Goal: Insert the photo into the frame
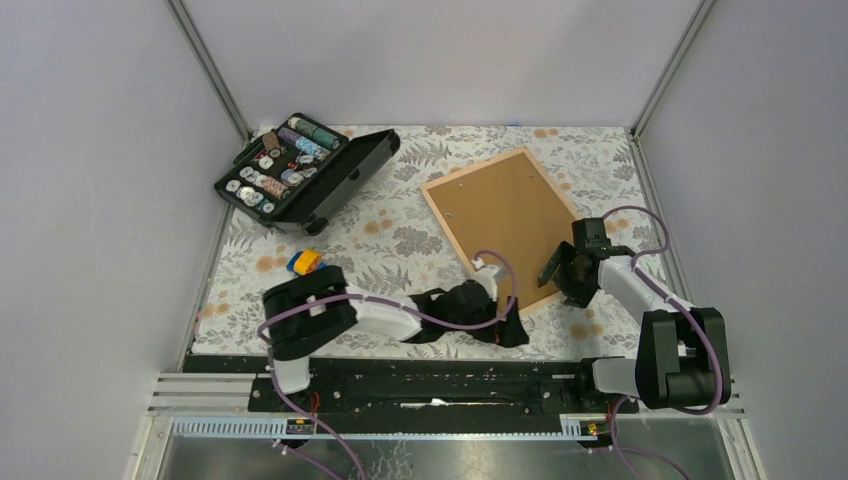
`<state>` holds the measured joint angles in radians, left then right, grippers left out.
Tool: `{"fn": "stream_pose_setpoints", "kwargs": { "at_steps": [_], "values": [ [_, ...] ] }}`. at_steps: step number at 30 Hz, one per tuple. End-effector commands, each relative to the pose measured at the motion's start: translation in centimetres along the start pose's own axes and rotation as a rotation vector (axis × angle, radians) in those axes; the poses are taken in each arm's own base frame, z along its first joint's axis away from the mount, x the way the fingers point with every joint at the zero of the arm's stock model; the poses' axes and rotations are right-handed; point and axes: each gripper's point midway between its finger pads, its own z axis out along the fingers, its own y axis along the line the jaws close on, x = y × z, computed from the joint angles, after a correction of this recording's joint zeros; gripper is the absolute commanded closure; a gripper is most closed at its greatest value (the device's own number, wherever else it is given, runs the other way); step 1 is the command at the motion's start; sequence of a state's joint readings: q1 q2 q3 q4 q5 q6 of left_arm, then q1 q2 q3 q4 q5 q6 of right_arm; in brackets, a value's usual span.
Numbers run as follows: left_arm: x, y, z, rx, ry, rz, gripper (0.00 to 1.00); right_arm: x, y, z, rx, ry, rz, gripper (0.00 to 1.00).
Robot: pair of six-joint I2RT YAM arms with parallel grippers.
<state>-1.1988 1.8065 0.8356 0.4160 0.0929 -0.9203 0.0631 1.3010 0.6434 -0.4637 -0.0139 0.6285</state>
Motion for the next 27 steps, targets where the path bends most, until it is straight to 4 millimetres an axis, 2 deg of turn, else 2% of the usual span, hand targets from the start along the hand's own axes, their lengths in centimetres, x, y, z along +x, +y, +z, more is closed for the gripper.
{"fn": "stream_pose_setpoints", "kwargs": {
  "at_steps": [1,3,5,7,9,12,13,17,20,23,27],
  "values": [
    [2.8,-5.2,2.2,0.116,0.111,0.062,0.05,0.6,-0.4,-0.3,-0.002,0.012,-0.054,0.26],
    [3.3,-6.0,2.3,0.115,0.123,0.101,0.05,0.1,-0.8,-0.6,0.021,-0.019,-0.04,0.3],
    [3.1,-5.9,1.6,0.096,0.11,0.112,0.04,-0.6,-0.5,-0.8,0.018,-0.04,-0.039,0.34],
    [2.2,-5.1,0.3,0.068,0.075,0.111,0.04,-1.4,-0.3,-1.0,0.036,-0.049,-0.046,0.51],
    [0.8,-4.4,-1.5,0.046,0.033,0.108,0.03,-1.9,-0.4,-0.9,0.069,-0.034,-0.069,0.65],
    [-1.8,-3.8,-4.7,0.019,-0.055,0.11,0.02,-2.3,-1.2,-0.7,0.135,-0.018,-0.092,0.71],
    [-2.8,-3.5,-5.7,0.005,-0.087,0.116,0.01,-2.4,-1.1,-0.7,0.131,-0.012,-0.113,0.77],
    [-6.1,-3.9,-10.2,-0.003,-0.203,0.144,0.01,-2.4,-0.6,-0.6,0.111,0.018,-0.173,0.99],
    [-7.8,-4.8,-13.6,0.013,-0.258,0.157,0.01,-2.6,-0.3,-0.2,0.102,0.043,-0.224,1.0],
    [-9.7,-6.9,-17.9,0.048,-0.308,0.187,0.01,-3.8,-0.3,-0.5,0.123,0.023,-0.293,1.0],
    [-12.9,-9.1,-23.6,0.025,-0.393,0.262,0.01,-3.9,1.8,-1.3,-0.003,0.033,-0.401,1.0]
  ]
}}
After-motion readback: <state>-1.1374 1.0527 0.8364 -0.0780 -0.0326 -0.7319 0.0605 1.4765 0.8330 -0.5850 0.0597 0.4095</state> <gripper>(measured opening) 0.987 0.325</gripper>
